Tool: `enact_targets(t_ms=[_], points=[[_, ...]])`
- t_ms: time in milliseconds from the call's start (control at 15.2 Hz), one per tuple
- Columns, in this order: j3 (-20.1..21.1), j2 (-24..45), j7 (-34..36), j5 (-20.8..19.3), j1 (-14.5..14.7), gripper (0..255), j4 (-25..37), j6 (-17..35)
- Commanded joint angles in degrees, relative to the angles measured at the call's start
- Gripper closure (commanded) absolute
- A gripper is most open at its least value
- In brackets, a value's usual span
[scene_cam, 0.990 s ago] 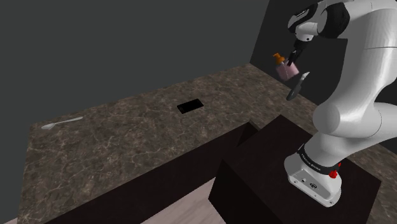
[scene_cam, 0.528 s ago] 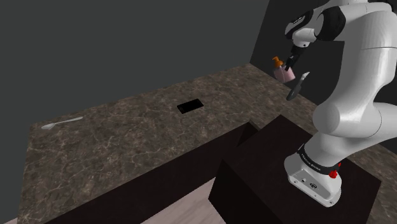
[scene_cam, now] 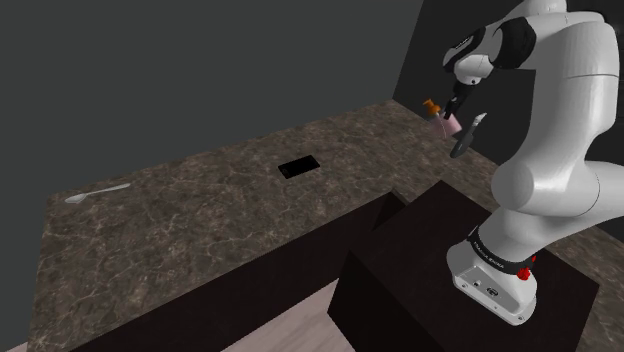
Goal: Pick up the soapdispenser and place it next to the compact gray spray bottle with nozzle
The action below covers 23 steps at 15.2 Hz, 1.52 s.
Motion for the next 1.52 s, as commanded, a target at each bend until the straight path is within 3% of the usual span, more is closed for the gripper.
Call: enact_targets(t_ms=[0,1452], points=[[0.22,0.96,-0.05,0.24,-0.10,255,0.05,0.96],[2.39,11.05,-0.83,2.33,-1.67,255,2.45,8.67]])
